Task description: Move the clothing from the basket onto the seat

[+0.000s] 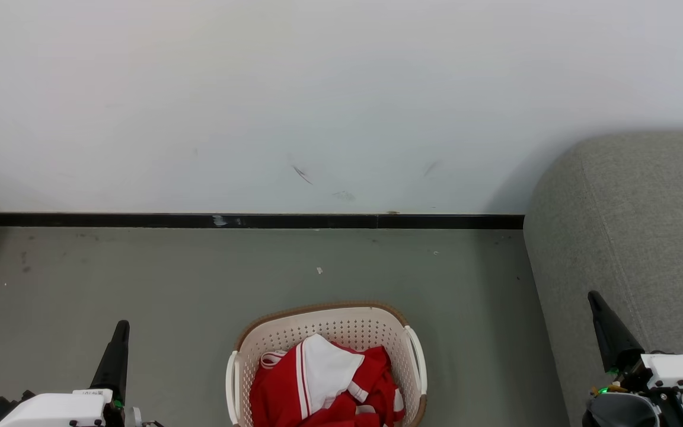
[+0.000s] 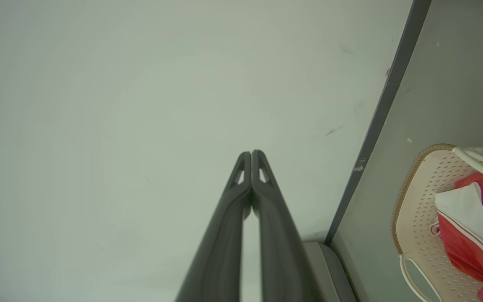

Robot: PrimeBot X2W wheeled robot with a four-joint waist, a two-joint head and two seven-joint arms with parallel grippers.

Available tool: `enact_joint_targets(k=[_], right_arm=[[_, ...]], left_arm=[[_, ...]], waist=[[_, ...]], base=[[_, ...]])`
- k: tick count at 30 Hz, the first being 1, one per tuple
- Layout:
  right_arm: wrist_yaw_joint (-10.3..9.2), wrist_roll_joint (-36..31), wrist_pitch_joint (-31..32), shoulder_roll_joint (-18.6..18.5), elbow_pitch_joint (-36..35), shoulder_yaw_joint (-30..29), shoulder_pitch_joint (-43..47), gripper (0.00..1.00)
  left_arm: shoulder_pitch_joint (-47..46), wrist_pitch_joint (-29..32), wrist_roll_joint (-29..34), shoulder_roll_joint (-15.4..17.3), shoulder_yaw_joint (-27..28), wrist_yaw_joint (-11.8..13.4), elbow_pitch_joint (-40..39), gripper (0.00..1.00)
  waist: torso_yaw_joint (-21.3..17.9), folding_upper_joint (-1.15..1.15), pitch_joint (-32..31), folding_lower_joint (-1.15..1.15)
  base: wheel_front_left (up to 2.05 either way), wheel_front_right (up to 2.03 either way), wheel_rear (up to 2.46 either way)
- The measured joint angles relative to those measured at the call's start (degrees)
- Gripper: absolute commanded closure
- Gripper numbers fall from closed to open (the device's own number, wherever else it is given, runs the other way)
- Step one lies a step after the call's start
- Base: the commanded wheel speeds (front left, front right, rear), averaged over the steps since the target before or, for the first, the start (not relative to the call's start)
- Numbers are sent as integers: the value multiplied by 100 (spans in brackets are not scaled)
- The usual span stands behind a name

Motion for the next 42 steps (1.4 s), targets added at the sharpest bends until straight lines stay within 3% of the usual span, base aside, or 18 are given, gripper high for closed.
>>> enact_joint_targets(k=[31,32,42], right_arm=[[-1,2,-3,3,19,12,14,100],[-4,0,-2,27,54,20,41,0],[-8,-11,-52,199,188,94,349,0]], left_arm=[[9,0,-1,-5,-2,2,21,100],[35,-1,-1,-29,-8,4,68,0],[276,-10,-1,-185,-40,24,281,0]], waist=[[0,0,0,0],[0,0,0,0],[0,0,3,0]], base=[[0,0,0],[0,0,0],[0,0,0]])
